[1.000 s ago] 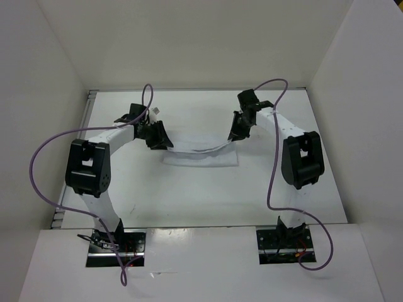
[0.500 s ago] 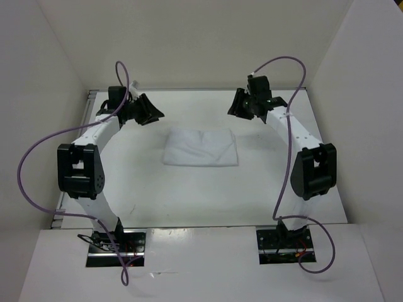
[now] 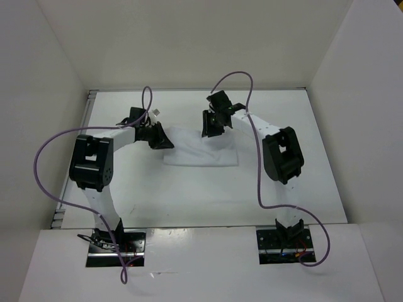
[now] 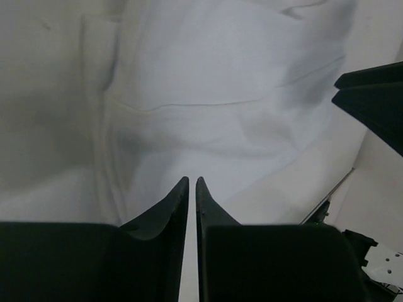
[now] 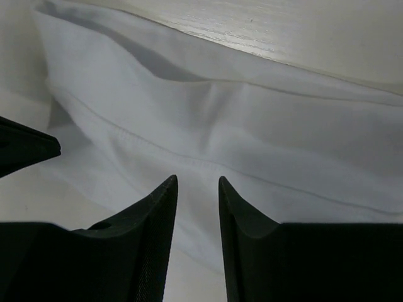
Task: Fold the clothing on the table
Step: Fold the skirt
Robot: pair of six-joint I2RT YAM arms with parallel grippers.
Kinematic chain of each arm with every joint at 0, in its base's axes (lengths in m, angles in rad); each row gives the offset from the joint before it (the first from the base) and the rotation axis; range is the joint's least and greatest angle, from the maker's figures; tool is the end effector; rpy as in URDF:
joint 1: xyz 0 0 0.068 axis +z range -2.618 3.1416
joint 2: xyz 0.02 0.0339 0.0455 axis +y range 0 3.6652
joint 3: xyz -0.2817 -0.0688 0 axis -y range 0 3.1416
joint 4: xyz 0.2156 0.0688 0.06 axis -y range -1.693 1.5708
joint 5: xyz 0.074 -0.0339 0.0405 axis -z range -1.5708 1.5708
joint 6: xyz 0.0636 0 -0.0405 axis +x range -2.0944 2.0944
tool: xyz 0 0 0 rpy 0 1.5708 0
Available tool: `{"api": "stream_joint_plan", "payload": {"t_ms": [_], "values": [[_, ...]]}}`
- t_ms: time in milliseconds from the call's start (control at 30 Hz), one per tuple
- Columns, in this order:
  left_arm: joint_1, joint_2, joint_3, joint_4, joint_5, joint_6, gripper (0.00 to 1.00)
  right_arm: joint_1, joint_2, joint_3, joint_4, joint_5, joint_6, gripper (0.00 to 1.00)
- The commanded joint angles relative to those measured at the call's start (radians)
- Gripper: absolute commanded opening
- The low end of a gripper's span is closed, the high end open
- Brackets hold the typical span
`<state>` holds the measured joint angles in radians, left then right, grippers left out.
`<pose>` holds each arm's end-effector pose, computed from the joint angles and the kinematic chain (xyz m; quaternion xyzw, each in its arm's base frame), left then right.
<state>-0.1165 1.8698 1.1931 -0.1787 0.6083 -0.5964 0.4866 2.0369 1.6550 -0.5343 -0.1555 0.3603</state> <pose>0.3845 -0.0816 0.1992 -0.1105 0.8930 -0.3795 0.2152 0.3952 0.2202 0.2319 -0.0845 0.9406 0.1988 0.2620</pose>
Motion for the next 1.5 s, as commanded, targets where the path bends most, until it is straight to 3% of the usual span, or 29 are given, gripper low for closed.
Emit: {"api": "stream_joint_plan", "payload": {"t_ms": [0,267,500,867,1033,1200,1467], "values": [[-0.008,0.061,0.031,-0.010,-0.039,0.049,0.14,0.007,0.078,0.110,-0.030,-0.053,-0.021,0.37],[-0.008,0.038,-0.067,-0.053,-0.203,0.049,0.14,0.017,0.245,0.229,-0.050,-0.134,-0.029,0.36],[-0.017,-0.006,-0.134,-0.083,-0.237,0.058,0.14,-0.005,0.394,0.380,-0.108,-0.024,0.008,0.35],[-0.017,-0.060,-0.182,-0.111,-0.257,0.076,0.15,-0.106,0.413,0.502,-0.118,0.030,0.010,0.35],[-0.017,-0.048,-0.141,-0.122,-0.257,0.096,0.16,-0.096,0.329,0.488,-0.144,-0.032,-0.156,0.44],[-0.008,0.015,-0.043,-0.154,-0.275,0.116,0.18,-0.085,0.272,0.471,-0.217,0.037,-0.142,0.45],[0.023,0.016,0.026,-0.163,-0.265,0.136,0.19,-0.154,0.016,0.120,-0.164,0.120,-0.089,0.50]]}}
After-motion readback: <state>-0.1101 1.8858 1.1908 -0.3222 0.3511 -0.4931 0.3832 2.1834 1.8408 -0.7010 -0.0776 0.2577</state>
